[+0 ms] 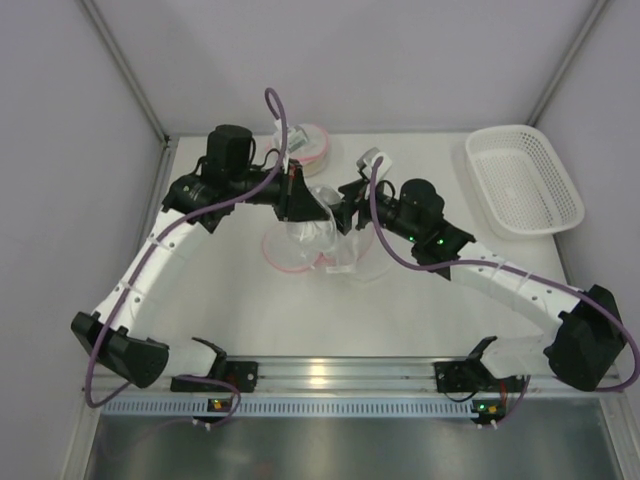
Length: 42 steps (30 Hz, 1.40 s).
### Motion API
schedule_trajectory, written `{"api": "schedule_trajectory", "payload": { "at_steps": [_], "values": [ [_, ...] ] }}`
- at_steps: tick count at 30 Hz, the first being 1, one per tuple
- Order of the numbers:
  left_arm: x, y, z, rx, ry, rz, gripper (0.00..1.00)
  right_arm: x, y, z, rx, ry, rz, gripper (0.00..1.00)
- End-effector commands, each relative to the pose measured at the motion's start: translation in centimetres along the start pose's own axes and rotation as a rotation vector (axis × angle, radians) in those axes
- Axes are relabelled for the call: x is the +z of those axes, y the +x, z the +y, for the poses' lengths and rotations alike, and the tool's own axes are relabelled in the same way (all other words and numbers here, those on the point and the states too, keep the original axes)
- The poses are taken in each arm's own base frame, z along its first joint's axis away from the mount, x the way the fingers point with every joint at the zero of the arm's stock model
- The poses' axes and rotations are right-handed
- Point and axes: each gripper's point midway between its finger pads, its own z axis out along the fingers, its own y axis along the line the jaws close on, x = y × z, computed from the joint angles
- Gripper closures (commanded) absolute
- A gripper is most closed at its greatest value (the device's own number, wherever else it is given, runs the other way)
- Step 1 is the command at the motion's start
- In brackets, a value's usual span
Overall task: Place the bra in the laundry bag and zip it closed
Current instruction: Adjust the bra.
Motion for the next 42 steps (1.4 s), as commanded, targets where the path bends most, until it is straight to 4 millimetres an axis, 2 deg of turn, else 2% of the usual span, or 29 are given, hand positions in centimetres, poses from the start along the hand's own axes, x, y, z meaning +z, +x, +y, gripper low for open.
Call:
{"api": "schedule_trajectory", "payload": {
  "at_steps": [1, 2, 5, 6, 8, 9, 10, 12, 16, 19, 20, 22, 23, 28, 32, 33, 34, 37, 38, 39, 41, 42],
  "values": [
    [-1.2, -1.4, -2.2, 0.115, 0.042, -0.068, 1.0, -0.1, -3.1, 1.0, -0.041, -0.052, -0.114, 0.33],
    [-1.3, -1.5, -2.4, 0.123, 0.039, -0.073, 1.0, 0.0, -2.8, 1.1, -0.04, -0.058, -0.108, 0.34],
    [-1.5, -1.5, -2.5, 0.129, 0.036, -0.079, 1.0, 0.6, -2.6, 1.4, -0.024, -0.082, -0.107, 0.49],
    [-1.4, -1.4, -2.3, 0.123, 0.033, -0.074, 1.0, 0.7, -2.9, 1.5, -0.02, -0.089, -0.116, 0.65],
    [-1.2, -1.1, -1.7, 0.113, 0.017, -0.069, 1.0, 0.9, -3.3, 1.9, 0.001, -0.103, -0.133, 0.81],
    [-1.2, -0.9, -1.4, 0.112, 0.006, -0.068, 1.0, 0.9, -3.6, 2.0, 0.006, -0.11, -0.146, 0.95],
    [-1.1, -0.8, -1.2, 0.114, -0.007, -0.068, 1.0, 0.8, -4.1, 2.2, 0.029, -0.12, -0.165, 1.0],
    [-1.0, -0.7, 0.1, 0.127, -0.061, -0.072, 1.0, 0.7, -4.9, 2.6, 0.052, -0.133, -0.183, 1.0],
    [-1.2, -1.7, 1.6, 0.143, -0.151, -0.096, 0.9, -0.4, -7.2, 4.3, 0.135, -0.212, -0.268, 1.0],
    [-2.0, -2.8, 1.8, 0.175, -0.216, -0.133, 0.65, -1.1, -7.6, 4.7, 0.163, -0.229, -0.289, 1.0],
    [-2.4, -3.4, 1.4, 0.2, -0.221, -0.15, 0.4, -1.2, -7.5, 4.6, 0.163, -0.223, -0.286, 1.0],
    [-3.7, -4.5, 0.3, 0.241, -0.251, -0.198, 0.25, -1.2, -7.4, 4.1, 0.167, -0.194, -0.283, 1.0],
    [-4.5, -5.3, -0.5, 0.274, -0.256, -0.223, 0.02, -1.2, -7.3, 4.0, 0.164, -0.186, -0.279, 1.0],
    [-8.1, -7.4, -4.0, 0.39, -0.31, -0.331, 0.02, -1.3, -7.8, 3.3, 0.184, -0.17, -0.28, 1.0],
    [-11.4, -8.7, -3.0, 0.415, -0.511, -0.401, 0.02, -1.4, -8.6, 2.8, 0.229, -0.171, -0.266, 1.0],
    [-11.6, -8.5, -2.5, 0.398, -0.541, -0.396, 0.02, -1.6, -9.5, 2.3, 0.236, -0.16, -0.277, 1.0],
    [-11.8, -8.5, -2.2, 0.376, -0.563, -0.401, 0.02, -1.6, -9.2, 1.8, 0.256, -0.127, -0.253, 1.0],
    [-12.2, -7.5, -0.2, 0.299, -0.65, -0.398, 0.02, -2.1, -10.9, 1.0, 0.251, -0.073, -0.265, 1.0],
    [-11.7, -6.5, 0.5, 0.259, -0.648, -0.379, 0.02, -2.1, -10.5, 0.8, 0.256, -0.054, -0.233, 1.0],
    [-11.8, -5.9, 0.1, 0.252, -0.633, -0.383, 0.02, -2.3, -11.4, 0.7, 0.248, -0.047, -0.241, 1.0],
    [-11.2, -4.4, 0.2, 0.203, -0.607, -0.366, 0.03, -2.4, -11.8, 0.3, 0.252, -0.016, -0.224, 1.0],
    [-11.3, -3.7, -1.0, 0.211, -0.563, -0.37, 0.03, -2.3, -11.8, 0.2, 0.255, -0.008, -0.217, 1.0]
  ]
}}
